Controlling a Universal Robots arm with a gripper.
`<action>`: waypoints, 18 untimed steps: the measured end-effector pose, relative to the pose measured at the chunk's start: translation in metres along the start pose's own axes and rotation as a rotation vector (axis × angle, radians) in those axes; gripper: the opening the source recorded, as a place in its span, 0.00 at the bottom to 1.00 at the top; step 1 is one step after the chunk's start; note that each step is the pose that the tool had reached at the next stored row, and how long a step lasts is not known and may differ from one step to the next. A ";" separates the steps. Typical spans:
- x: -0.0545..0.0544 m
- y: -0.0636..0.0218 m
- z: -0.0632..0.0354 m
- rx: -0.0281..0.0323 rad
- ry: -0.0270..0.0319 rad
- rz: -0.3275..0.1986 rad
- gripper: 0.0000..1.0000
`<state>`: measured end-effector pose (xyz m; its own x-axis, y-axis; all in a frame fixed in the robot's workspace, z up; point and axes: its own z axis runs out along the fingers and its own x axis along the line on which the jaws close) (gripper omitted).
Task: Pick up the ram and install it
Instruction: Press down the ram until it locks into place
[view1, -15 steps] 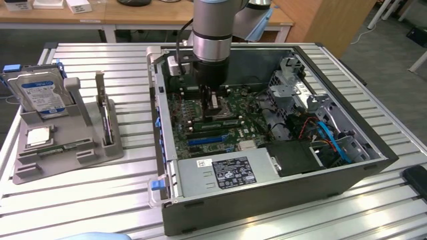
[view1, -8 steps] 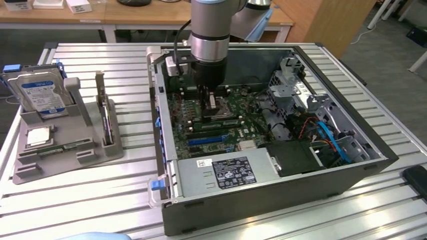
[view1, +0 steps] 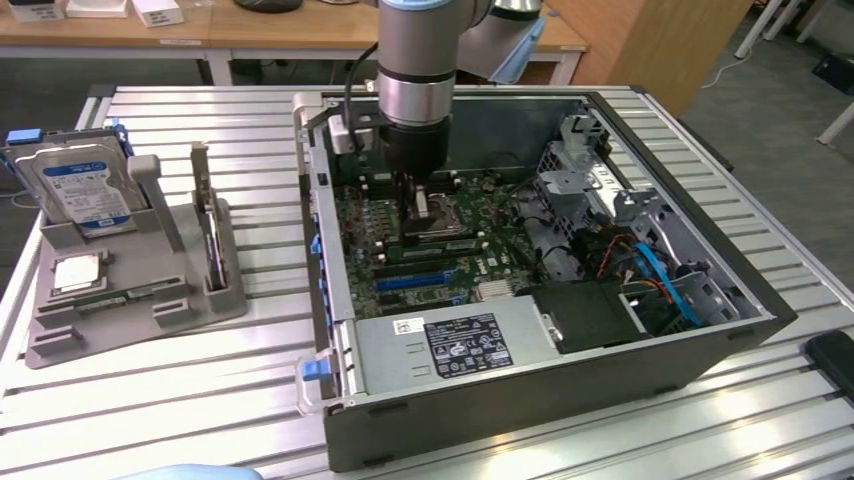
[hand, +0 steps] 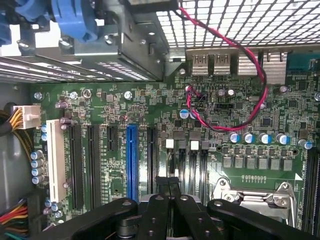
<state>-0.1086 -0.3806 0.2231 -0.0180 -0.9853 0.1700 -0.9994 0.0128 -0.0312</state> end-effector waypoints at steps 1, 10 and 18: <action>0.000 0.0001 0.0005 0.0000 0.0010 0.000 0.10; -0.003 0.0008 0.0047 0.0005 0.0098 0.000 0.10; 0.000 0.0003 -0.0102 -0.0076 0.0108 -0.002 0.10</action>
<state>-0.1092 -0.3785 0.2330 -0.0164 -0.9834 0.1806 -0.9996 0.0124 -0.0234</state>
